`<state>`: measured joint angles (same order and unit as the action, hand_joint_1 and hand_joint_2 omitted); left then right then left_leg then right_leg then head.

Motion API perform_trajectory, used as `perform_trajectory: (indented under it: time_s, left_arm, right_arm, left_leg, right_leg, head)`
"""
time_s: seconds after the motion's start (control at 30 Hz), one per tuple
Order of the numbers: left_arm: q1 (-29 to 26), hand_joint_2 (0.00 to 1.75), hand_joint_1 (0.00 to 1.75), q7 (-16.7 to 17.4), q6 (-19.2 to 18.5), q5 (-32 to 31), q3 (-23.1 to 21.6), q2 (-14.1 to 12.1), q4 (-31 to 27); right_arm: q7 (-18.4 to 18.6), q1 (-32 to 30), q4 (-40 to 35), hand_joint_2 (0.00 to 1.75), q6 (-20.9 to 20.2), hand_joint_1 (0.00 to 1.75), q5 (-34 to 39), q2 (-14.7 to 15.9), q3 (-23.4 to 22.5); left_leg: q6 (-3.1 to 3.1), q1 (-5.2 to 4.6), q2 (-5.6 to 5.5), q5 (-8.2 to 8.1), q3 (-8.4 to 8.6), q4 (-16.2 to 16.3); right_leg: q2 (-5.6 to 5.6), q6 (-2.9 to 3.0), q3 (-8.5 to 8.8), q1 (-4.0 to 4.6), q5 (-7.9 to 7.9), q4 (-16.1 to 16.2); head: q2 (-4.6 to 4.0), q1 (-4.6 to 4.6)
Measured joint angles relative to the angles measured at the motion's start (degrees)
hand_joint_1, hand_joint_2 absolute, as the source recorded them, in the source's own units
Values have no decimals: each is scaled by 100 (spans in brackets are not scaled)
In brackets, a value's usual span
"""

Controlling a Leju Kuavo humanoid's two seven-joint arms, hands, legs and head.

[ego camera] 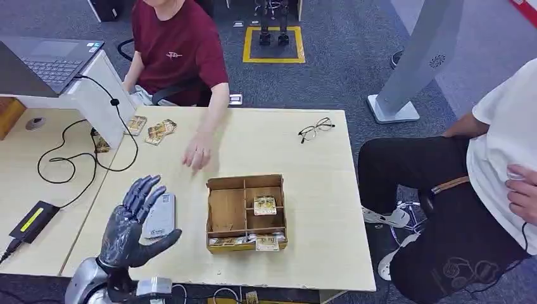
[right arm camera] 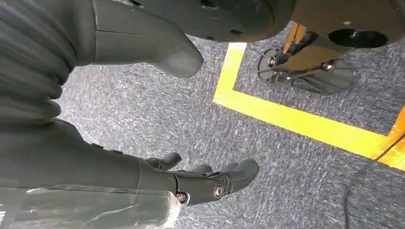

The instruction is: Pass the card to the sensor for recognition and then transmit it.

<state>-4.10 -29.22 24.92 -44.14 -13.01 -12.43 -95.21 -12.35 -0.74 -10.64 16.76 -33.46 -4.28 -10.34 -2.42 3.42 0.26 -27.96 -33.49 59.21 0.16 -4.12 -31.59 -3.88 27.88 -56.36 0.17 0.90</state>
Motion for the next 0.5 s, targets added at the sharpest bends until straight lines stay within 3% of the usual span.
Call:
perform_trajectory:
  time_s: [0.1,0.5]
  left_arm:
    - [-164,175,0,187,438,-497,-329,-164,-224]
    - [-425,175,0,483,813,-1103,-782,-494,-417]
  right_arm:
    - [-33,2,0,175,-4,0,-17,0,-33]
    - [-28,2,0,175,37,0,-24,0,-129]
  left_leg:
    - [-1,0,0,2,4,0]
    - [4,0,-3,6,3,0]
  right_leg:
    - [0,1,3,0,-1,-2]
    - [0,0,7,0,-2,-3]
  head:
    - [0,2]
    - [0,2]
